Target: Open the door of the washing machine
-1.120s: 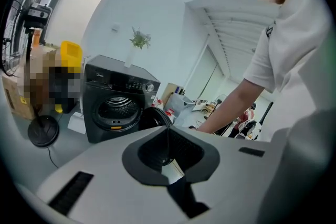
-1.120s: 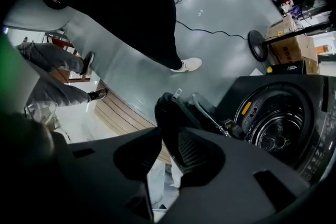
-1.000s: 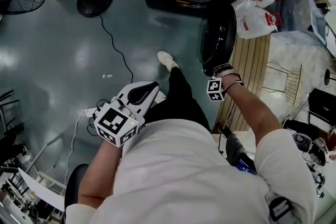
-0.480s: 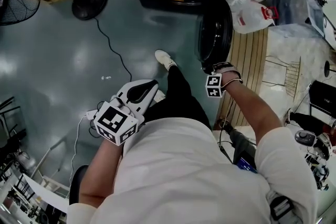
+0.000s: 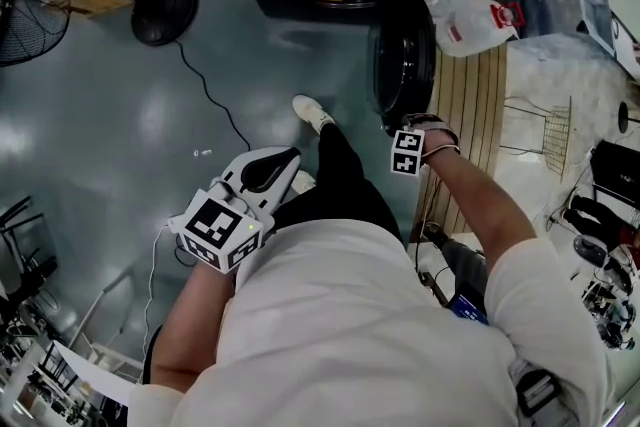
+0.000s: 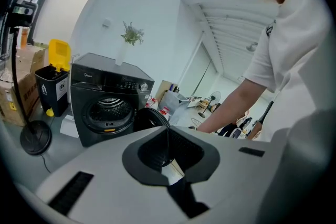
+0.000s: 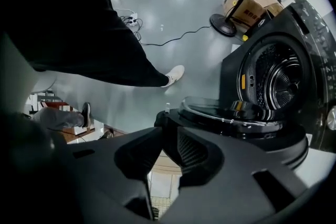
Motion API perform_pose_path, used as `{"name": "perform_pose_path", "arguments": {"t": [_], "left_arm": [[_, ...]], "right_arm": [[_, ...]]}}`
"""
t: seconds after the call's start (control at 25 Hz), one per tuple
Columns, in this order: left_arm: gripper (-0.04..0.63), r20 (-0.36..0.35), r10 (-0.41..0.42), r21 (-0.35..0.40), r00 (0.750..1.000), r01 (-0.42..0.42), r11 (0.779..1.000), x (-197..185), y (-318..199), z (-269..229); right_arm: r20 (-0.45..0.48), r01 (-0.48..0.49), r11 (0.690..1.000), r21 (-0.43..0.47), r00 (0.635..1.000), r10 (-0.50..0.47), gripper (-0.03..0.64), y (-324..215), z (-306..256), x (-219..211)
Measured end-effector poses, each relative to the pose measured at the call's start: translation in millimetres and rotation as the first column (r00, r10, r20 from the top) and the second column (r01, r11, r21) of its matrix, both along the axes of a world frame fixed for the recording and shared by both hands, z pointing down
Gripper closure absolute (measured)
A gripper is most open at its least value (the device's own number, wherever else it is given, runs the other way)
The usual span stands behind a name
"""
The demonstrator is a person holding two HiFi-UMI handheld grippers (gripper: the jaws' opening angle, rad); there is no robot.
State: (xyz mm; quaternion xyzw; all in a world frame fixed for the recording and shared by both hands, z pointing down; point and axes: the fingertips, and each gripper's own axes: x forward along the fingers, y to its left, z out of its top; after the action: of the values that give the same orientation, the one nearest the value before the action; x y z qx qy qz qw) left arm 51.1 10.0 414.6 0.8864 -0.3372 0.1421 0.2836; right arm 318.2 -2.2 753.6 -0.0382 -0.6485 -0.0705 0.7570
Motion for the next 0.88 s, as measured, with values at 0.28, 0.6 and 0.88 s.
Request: {"name": "perform_pose_path", "arguments": {"t": [0.28,0.6,0.88], "left_arm": [[0.574,0.002,0.020,0.005,1.000,-0.020,1.000,2,-2,0],[0.574,-0.014,0.040,0.017,0.999,-0.039,0.999,6,-4,-4],[0.573,-0.023,0.055,0.032,0.998,-0.054,0.998,9,-7,-8]], "right_arm": [[0.028,-0.035,0.999,-0.005,0.999,0.035,0.517,-5,-6,-3],[0.249,-0.322,0.947,0.006,0.918,0.310,0.525,-18,-51,-16],[0.616,-0.627,0.773,-0.101,0.571,0.544,0.583,-41,-153,-56]]}}
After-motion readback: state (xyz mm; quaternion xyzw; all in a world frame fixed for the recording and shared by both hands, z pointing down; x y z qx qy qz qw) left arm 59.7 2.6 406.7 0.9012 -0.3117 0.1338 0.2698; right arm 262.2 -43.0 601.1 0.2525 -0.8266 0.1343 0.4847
